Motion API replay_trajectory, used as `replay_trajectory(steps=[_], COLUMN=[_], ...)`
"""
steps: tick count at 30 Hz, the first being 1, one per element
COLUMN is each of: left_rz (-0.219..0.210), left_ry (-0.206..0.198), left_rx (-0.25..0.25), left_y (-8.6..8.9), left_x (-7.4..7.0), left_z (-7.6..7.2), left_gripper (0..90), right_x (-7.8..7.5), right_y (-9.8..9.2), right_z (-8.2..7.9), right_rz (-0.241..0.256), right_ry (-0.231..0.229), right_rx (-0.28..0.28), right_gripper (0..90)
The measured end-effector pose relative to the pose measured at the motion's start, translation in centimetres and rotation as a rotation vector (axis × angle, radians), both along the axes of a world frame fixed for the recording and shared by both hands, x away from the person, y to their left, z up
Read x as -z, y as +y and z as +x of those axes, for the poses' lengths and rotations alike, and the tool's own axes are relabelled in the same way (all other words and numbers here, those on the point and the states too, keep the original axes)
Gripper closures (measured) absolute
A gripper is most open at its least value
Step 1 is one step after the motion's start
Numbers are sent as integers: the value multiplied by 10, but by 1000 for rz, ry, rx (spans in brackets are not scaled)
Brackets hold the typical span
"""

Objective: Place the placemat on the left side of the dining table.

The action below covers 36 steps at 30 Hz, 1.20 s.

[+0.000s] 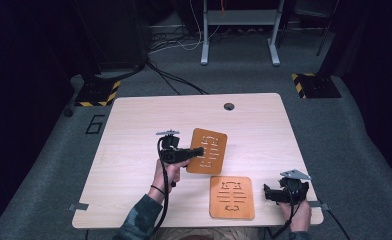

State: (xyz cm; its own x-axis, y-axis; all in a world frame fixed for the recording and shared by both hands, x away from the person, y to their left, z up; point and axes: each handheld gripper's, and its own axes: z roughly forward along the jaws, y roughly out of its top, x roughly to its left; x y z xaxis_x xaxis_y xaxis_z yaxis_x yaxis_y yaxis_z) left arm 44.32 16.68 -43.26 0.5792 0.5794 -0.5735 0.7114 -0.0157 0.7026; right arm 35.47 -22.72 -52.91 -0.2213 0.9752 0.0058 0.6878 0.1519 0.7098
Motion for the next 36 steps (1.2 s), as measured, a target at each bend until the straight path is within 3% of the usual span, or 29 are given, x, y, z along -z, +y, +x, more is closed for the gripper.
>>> replay_trajectory(steps=[19, 36], left_rz=[60, 116], left_ry=[4, 42], left_rx=[-131, -230], left_y=[63, 108], left_x=[-7, -11], left_z=[6, 15], left_gripper=[859, 860], right_x=[0, 0], right_y=[0, 0], right_z=[0, 0], right_rz=[1, 1], right_ry=[0, -1], right_rx=[3, 6], right_gripper=[0, 0])
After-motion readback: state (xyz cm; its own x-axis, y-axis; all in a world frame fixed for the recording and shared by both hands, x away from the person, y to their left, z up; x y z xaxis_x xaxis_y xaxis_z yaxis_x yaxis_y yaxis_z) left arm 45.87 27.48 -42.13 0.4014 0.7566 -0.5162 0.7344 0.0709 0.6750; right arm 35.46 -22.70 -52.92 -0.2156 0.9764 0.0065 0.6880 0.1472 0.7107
